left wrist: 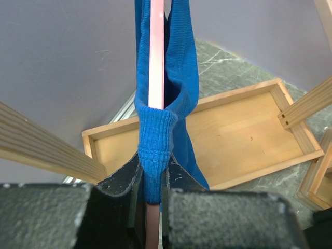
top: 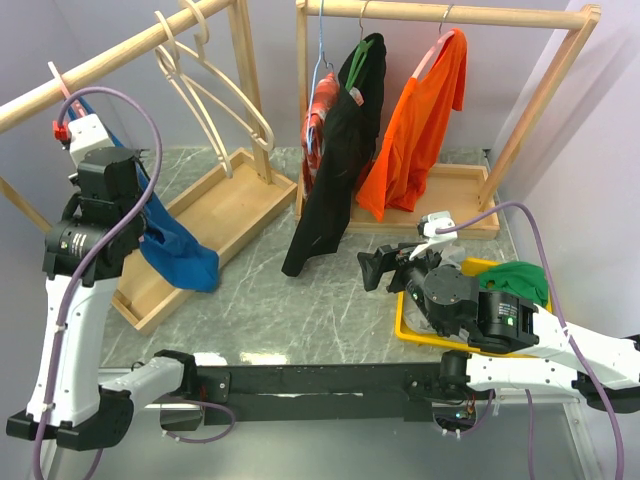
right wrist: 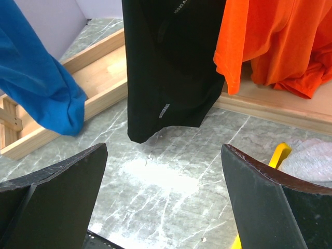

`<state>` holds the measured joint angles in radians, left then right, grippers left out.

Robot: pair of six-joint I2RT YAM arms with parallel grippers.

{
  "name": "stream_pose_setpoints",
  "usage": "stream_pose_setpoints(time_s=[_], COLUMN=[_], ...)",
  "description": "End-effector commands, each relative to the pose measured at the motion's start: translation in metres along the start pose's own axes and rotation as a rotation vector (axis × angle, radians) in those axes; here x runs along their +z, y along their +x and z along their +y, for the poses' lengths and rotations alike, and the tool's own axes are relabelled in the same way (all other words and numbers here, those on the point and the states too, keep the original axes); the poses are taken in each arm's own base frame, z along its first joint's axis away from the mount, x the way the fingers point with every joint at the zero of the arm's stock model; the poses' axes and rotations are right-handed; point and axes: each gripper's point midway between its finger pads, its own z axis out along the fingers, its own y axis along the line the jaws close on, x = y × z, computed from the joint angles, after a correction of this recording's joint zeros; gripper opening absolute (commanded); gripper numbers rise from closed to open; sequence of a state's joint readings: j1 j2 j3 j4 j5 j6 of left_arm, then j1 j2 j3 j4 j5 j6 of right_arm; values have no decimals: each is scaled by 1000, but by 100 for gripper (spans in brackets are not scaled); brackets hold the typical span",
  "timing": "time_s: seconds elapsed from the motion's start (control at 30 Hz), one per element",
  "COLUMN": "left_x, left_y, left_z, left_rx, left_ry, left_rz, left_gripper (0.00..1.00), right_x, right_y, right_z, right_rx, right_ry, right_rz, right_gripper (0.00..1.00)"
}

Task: Place the tank top on the hanger

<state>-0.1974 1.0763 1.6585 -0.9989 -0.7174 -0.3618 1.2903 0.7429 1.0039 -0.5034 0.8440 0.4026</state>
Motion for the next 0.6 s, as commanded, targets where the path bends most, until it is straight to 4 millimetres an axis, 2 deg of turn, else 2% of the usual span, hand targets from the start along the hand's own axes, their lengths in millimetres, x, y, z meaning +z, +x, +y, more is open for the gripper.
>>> stream_pose_setpoints(time_s=[0.0,0.1,0.17,0.23,0.3,0.37,0.43,0.57], left_x=[-3,-6,-10,-14,-16,-20,-25,-32], left_y=[-10,-11,-14,-18,-20,-24,-29,-37], left_z=[0,-1,-1,1,3,5,6,6], left_rx=[-52,-58,-65,-68,-66,-68,-67,-61], left_ry=[27,50,62,68,66,69,83,105], left_rz=[-46,-48,-54,-62,-67,-75,-84,-87], left_gripper=[2,9,19,36,46,52,64,76], right_x=[-1,-1,-2,-2,-2,-2,-2,-2], right_y=[-8,-8,-9,-8,-8,-8,-9,-9], right_z=[1,1,2,2,1,2,2,3], right_rx=[27,32,35,38,41,42,45,44], right_ry=[-1,-5,-12,-10,-9,-12,-13,-12], right_rz=[-16,-17,-17,-18,-19,-18,-19,-18], right_gripper=[98,98,98,98,98,98,98,98])
